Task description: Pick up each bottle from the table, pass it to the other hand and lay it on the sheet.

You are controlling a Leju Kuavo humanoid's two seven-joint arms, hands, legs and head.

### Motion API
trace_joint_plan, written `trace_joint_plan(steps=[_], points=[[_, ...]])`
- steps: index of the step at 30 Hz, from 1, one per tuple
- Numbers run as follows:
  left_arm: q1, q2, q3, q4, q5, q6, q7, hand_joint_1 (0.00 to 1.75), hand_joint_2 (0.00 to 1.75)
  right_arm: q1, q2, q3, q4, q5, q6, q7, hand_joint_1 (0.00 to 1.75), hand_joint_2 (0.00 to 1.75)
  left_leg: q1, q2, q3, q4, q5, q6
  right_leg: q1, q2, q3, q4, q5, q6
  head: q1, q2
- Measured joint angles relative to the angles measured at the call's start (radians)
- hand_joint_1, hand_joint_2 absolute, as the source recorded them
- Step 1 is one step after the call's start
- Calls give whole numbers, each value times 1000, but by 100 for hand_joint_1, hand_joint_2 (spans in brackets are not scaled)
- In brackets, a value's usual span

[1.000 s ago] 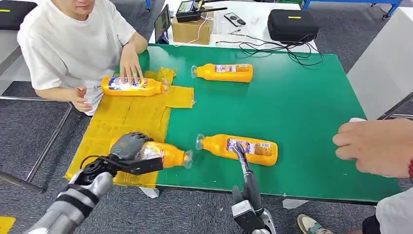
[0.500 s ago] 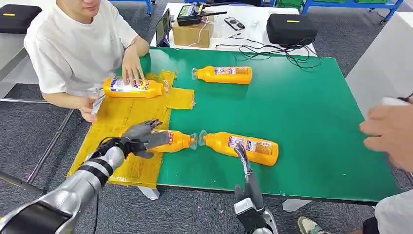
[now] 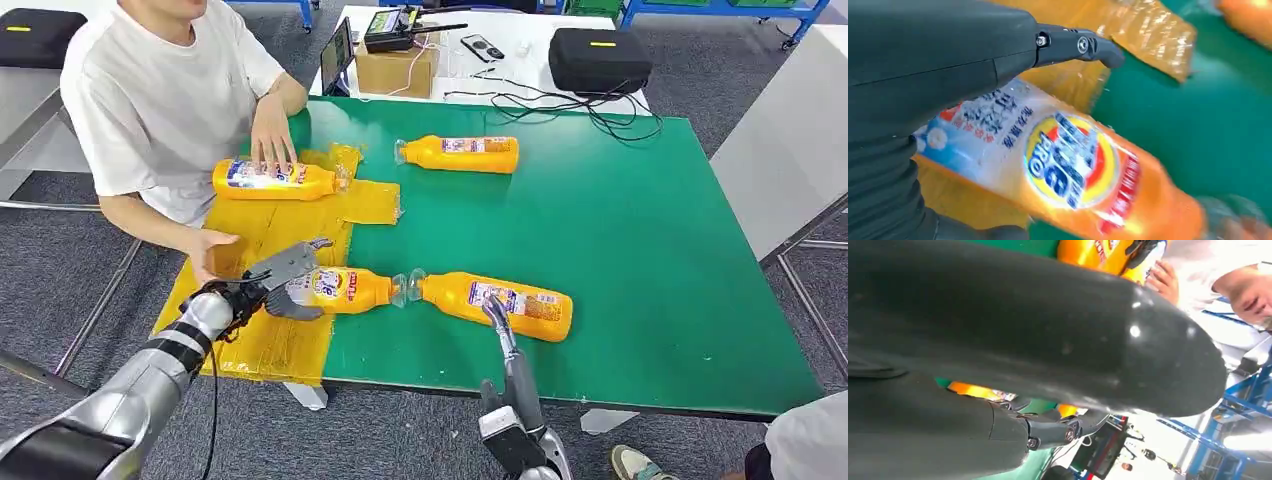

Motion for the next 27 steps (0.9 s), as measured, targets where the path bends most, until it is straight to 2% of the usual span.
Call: trace_joint_plan(steps=[1,6,11,12,17,22,23,27], points=[[18,8,0,-32,26,-8,0,0,0,2,-2,0,0,0,-1,0,0,0,0,0,-1,0,0,0,0,0,-1,0,0,0,0,0],[121,66,-4,-239,216,-52,6,0,0,9,-10,2,3,3,-19,0,0,0,0,5,-8,0,0,0,0,1,-9,0,1,0,0,0],[215,116,-5,-479,337,-1,-12,0,0,18,-24,3,3,2,-33,0,0,0,0,4,-13,0,0,0,0,3,-14,1,0,1,0,0],[237,116,-2,-529,357,23,-23,0,175,19,-26,3,3,2,-33,0,0,0,0,5,-13,0,0,0,0,3,-14,0,0,1,0,0],[339,88,29,-720,454,120,-74,0,175,29,-32,3,3,26,-49,0,0,0,0,5,-15,0,-1,0,0,3,-16,0,0,1,0,0],[443,50,54,-864,566,119,-100,0,175,40,-37,1,16,83,-106,0,0,0,0,5,-16,0,-1,0,0,3,-17,0,0,1,0,0],[458,44,57,-883,571,117,-103,0,175,42,-39,0,20,87,-107,0,0,175,0,5,-16,0,-1,0,0,3,-18,0,0,1,0,0],[506,23,69,-937,594,117,-127,0,175,44,-42,-10,31,125,-127,0,0,175,0,6,-16,0,-1,0,0,3,-17,0,0,0,0,0]])
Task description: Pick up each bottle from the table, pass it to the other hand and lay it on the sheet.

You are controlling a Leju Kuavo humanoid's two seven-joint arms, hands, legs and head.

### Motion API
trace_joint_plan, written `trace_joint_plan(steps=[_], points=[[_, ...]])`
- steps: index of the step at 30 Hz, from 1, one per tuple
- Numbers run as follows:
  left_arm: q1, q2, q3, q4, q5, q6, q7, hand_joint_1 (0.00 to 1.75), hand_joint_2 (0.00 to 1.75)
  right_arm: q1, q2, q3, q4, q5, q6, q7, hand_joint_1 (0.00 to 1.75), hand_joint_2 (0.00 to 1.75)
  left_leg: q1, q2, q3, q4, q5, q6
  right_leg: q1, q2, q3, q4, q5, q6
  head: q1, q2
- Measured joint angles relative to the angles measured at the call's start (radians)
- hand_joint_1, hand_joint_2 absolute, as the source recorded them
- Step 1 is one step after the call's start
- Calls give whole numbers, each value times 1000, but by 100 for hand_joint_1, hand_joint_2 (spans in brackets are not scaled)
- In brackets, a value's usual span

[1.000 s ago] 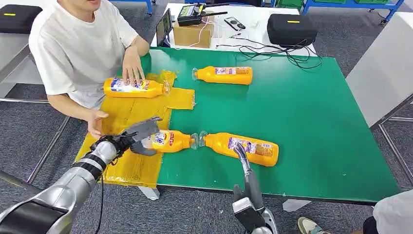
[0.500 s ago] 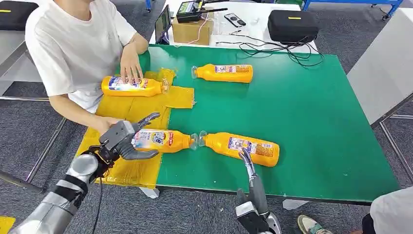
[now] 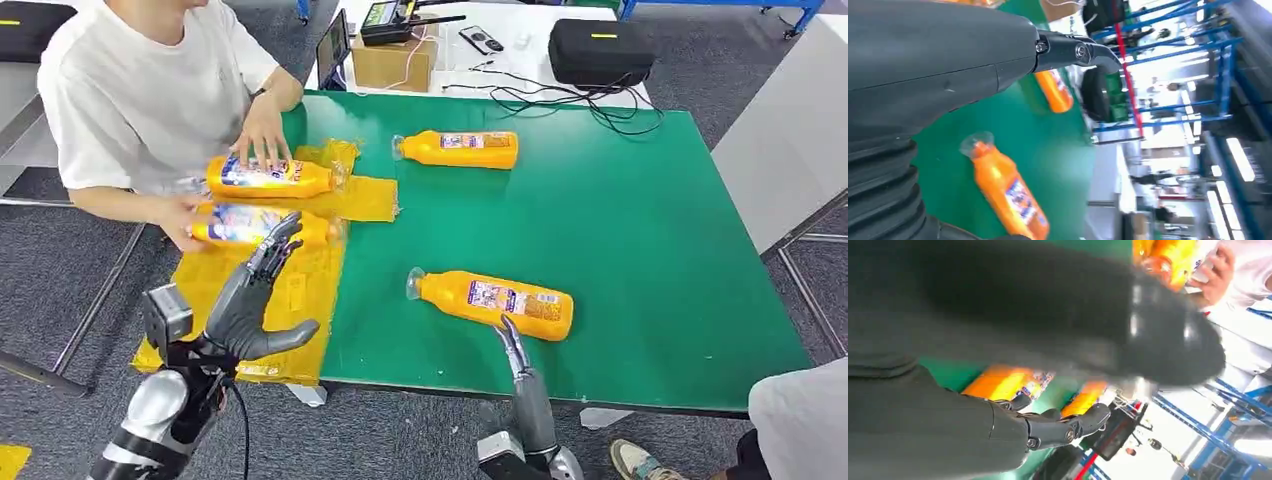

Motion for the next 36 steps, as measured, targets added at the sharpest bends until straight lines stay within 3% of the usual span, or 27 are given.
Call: trace_joint_plan(steps=[9,21,36], points=[[97,-82,-3,-69,-60,95,-17,0,175,-60,-40,-172,28,376,42,166,0,175,-1,-1,-1,0,0,1,-1,0,0,0,1,1,0,0],[80,-129,-32,-38,-139,154,-13,0,175,-230,-60,-235,174,491,119,243,0,175,-1,-1,-1,0,1,1,-1,0,0,0,2,2,0,0],[60,-135,-43,-5,-149,158,-2,0,175,-291,-45,-231,265,524,140,292,0,175,-1,-1,-1,0,1,1,-1,0,-1,0,2,2,0,0]])
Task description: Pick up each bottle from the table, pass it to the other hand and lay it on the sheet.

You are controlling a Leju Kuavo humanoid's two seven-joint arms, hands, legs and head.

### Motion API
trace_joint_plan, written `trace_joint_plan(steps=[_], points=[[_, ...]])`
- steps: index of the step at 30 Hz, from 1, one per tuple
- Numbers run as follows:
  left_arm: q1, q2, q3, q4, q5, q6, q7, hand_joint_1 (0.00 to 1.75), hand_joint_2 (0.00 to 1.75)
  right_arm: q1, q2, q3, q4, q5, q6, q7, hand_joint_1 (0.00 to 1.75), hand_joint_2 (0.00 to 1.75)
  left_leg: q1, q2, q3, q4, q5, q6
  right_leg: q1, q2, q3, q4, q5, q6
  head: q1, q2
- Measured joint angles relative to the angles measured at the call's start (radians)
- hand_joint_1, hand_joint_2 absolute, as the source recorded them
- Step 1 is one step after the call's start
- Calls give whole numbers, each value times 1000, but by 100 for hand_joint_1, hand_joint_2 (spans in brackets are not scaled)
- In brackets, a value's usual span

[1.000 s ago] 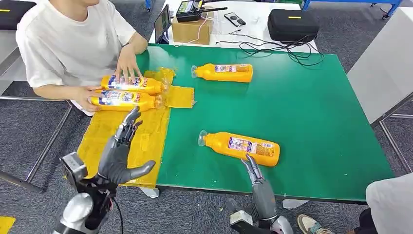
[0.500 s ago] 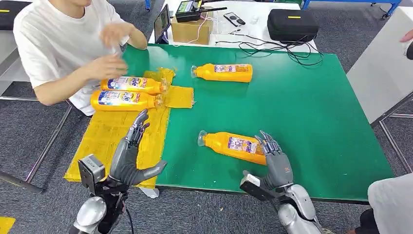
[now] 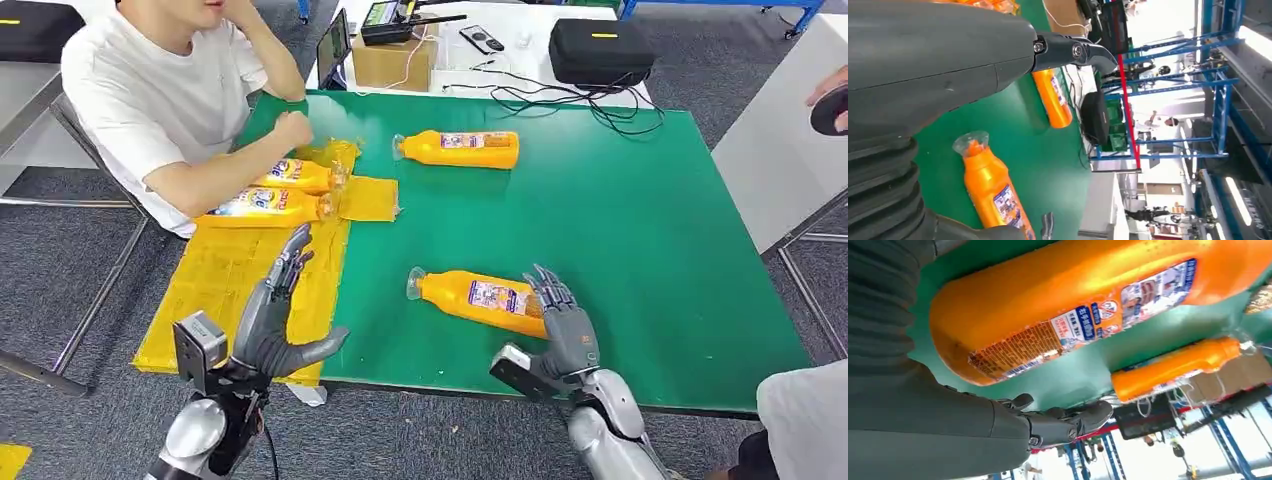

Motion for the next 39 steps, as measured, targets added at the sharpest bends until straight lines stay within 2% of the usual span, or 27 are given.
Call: trace_joint_plan(steps=[2,8,10,14,19,23,24,25,26,28,39], points=[[-6,0,-1,5,-3,4,8,0,175,-22,3,6,21,23,26,37,0,175,0,0,0,0,0,0,0,0,0,0,0,0,0,0],[-6,0,-3,6,-73,13,64,0,175,-111,16,50,120,154,130,303,0,175,0,1,1,0,0,0,0,0,1,0,0,0,0,0],[-7,0,-3,6,-144,37,93,0,175,-153,20,64,149,167,200,376,0,175,0,4,4,0,0,0,0,2,2,0,0,0,0,0],[-18,0,-4,6,-164,40,106,0,175,-195,28,77,183,189,245,440,0,175,0,4,7,0,0,0,0,2,5,0,0,0,0,0],[-37,0,-4,14,-182,31,117,0,175,-228,37,79,220,191,282,448,0,175,0,4,7,0,2,1,0,2,5,0,4,-2,0,0],[-61,0,-4,30,-193,31,119,0,175,-273,44,87,261,187,379,470,0,175,0,6,11,0,2,1,1,5,6,-1,6,-4,0,0],[-65,0,-4,33,-194,31,119,0,175,-281,44,89,270,187,393,472,10,175,0,6,12,0,2,1,1,5,6,-1,6,-4,0,0],[-68,0,-4,37,-195,31,119,0,175,-286,44,90,276,187,398,473,168,175,0,6,13,0,2,1,1,5,6,-1,6,-4,0,0],[-71,0,-4,39,-195,31,119,0,175,-290,44,92,283,186,402,473,175,175,0,6,13,0,2,1,1,5,5,-1,6,-4,0,0],[-82,0,-5,51,-195,30,119,0,175,-306,43,95,304,166,455,465,175,175,0,6,16,0,1,1,1,6,1,-1,5,-5,0,0],[-156,0,-45,153,-190,61,99,0,175,-379,8,116,395,45,649,439,175,175,0,4,23,0,1,1,1,5,9,-3,2,-2,0,0]])
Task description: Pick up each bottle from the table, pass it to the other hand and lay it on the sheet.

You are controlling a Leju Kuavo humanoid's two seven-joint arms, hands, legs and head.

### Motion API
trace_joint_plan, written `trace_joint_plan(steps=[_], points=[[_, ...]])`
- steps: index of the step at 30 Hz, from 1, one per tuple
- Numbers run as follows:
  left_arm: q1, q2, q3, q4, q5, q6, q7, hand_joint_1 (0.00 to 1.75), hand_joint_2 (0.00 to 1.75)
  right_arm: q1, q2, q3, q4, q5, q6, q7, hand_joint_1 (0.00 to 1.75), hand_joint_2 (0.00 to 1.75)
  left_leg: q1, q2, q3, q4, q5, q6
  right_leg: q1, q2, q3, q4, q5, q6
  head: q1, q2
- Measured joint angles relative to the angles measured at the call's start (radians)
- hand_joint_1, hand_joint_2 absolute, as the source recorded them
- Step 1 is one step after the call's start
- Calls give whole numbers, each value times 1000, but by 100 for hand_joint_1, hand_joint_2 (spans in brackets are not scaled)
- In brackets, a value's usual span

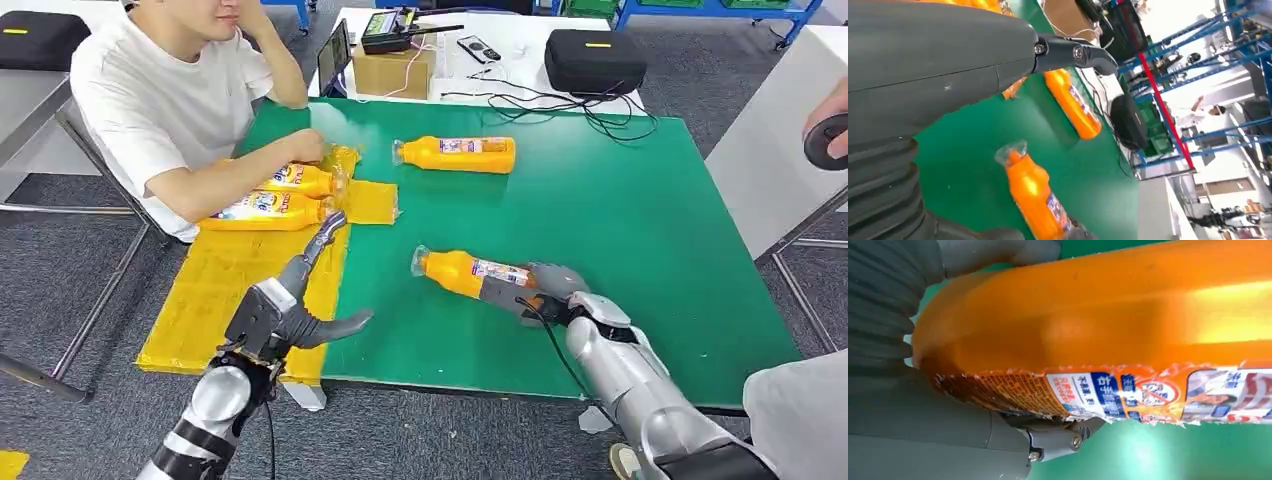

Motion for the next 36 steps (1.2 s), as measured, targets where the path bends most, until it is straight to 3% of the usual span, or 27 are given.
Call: trace_joint_plan(steps=[9,11,12,19,23,29,32,36], points=[[5,0,-14,25,32,2,-19,0,175,3,-18,3,9,-87,1,-89,175,175,0,1,1,0,-2,0,0,0,2,-2,0,0,0,0],[14,0,-14,24,58,3,-22,0,175,13,-20,0,8,-155,-8,-161,175,175,1,1,1,0,-2,0,0,0,3,-2,0,0,1,0],[26,0,-13,21,83,6,-24,0,175,26,-19,-3,4,-205,-31,-207,175,175,1,2,1,0,-3,0,1,1,14,-1,0,0,1,0],[170,-75,27,-52,362,48,-26,0,175,239,64,-95,-215,-515,-246,-316,175,175,2,4,-1,0,-5,-2,2,5,10,-1,-1,-1,1,0],[252,-106,38,-52,362,201,-50,0,175,401,112,-149,-409,-603,-355,-345,175,175,2,1,-12,0,-4,-2,2,3,1,-1,-1,-1,0,0],[298,-105,20,-50,326,134,-84,0,175,507,139,-196,-580,-686,-371,-401,175,175,1,1,-19,0,-3,0,0,2,-5,0,-1,-1,0,0],[304,-95,-39,-40,271,56,-99,0,175,517,144,-198,-628,-696,-299,-405,175,175,0,1,-20,0,-3,0,0,2,-7,-1,-1,0,1,0],[302,-83,-119,-20,205,63,-100,0,175,535,147,-134,-655,-624,-198,-418,175,175,1,1,-20,0,-4,0,0,3,-8,-1,-1,0,0,0]])
